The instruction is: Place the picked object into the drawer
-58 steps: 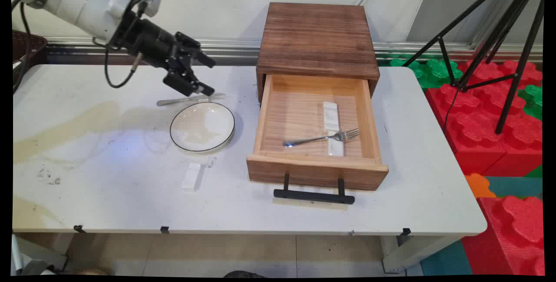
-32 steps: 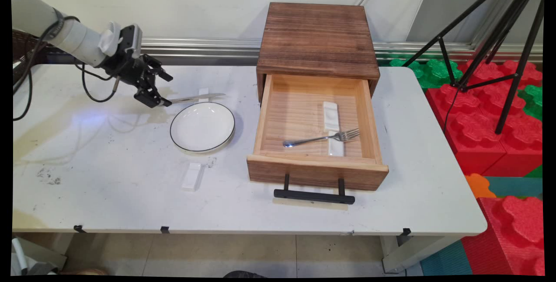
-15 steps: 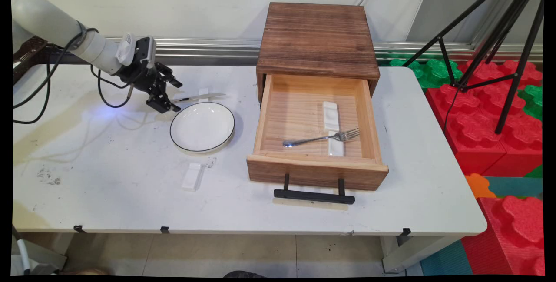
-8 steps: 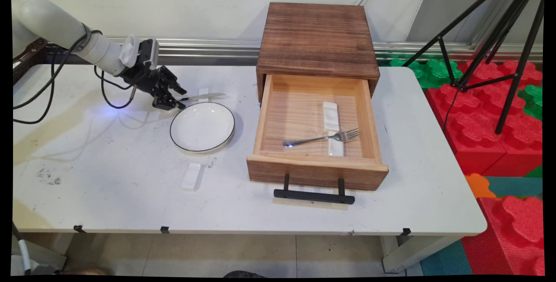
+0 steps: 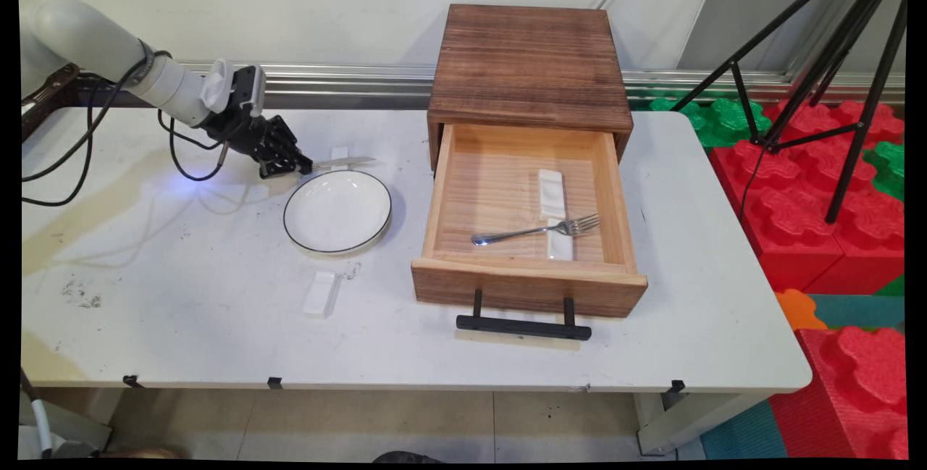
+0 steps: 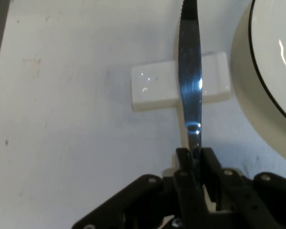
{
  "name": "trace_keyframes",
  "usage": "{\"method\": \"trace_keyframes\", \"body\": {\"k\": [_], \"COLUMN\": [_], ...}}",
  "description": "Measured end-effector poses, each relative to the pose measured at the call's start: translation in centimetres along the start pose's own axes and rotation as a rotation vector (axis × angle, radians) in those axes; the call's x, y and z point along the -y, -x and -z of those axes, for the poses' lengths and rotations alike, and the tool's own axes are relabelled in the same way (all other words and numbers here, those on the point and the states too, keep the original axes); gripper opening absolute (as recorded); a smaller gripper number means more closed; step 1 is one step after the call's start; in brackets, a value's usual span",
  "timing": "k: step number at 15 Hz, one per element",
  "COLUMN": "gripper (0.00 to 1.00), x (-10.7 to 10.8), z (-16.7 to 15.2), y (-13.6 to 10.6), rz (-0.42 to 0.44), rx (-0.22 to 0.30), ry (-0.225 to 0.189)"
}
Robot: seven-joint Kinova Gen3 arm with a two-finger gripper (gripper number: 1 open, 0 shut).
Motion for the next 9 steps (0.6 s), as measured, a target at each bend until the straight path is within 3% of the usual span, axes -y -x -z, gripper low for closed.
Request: {"method": "trace_keyframes", "body": {"k": [9], "gripper": [0.0], "x": [0.2], "z": [1.3], "y": [0.1], "rz": [0.01], "rx": [-0.012], "ry": [-0.002]}}
